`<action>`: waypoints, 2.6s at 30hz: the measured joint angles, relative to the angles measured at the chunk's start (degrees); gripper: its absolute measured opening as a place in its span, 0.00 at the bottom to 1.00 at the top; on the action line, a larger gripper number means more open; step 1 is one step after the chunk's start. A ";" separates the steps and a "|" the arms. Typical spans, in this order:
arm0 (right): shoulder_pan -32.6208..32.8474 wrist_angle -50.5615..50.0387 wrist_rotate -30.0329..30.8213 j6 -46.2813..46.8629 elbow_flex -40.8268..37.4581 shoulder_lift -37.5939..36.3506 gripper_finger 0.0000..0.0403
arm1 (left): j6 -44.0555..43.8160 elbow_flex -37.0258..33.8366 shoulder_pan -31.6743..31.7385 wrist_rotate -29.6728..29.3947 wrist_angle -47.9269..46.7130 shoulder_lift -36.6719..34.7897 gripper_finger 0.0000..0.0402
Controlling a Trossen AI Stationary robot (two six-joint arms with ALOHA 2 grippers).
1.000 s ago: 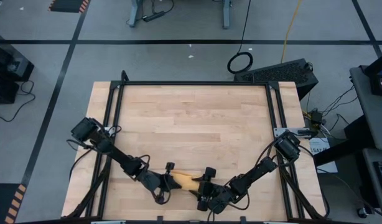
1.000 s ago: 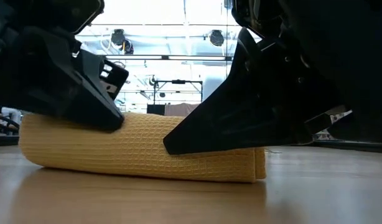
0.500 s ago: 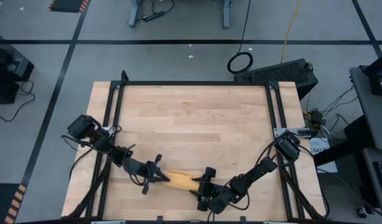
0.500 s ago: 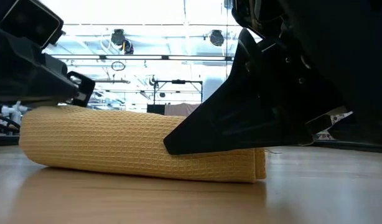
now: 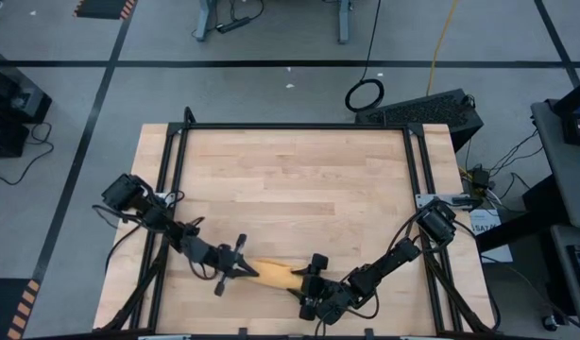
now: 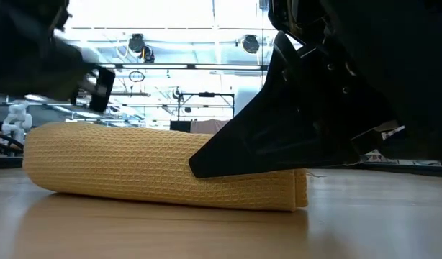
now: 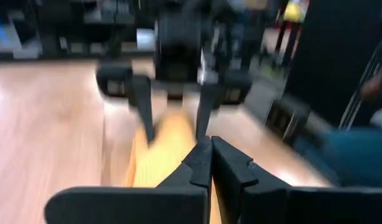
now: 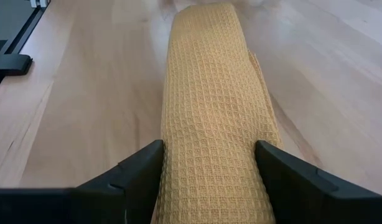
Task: Roll towel
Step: Roll the yellow towel
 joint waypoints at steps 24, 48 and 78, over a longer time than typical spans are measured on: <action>0.05 -5.20 1.30 -2.99 -0.17 -8.85 0.75 | -5.84 3.01 1.25 -4.75 -4.50 9.00 0.03; -0.84 8.96 5.02 10.41 -0.02 1.27 0.06 | -7.38 3.18 2.71 -4.52 -3.35 8.12 0.03; -1.88 1.04 4.66 17.65 0.07 1.29 0.00 | 0.34 7.37 8.65 5.97 -7.48 4.83 0.03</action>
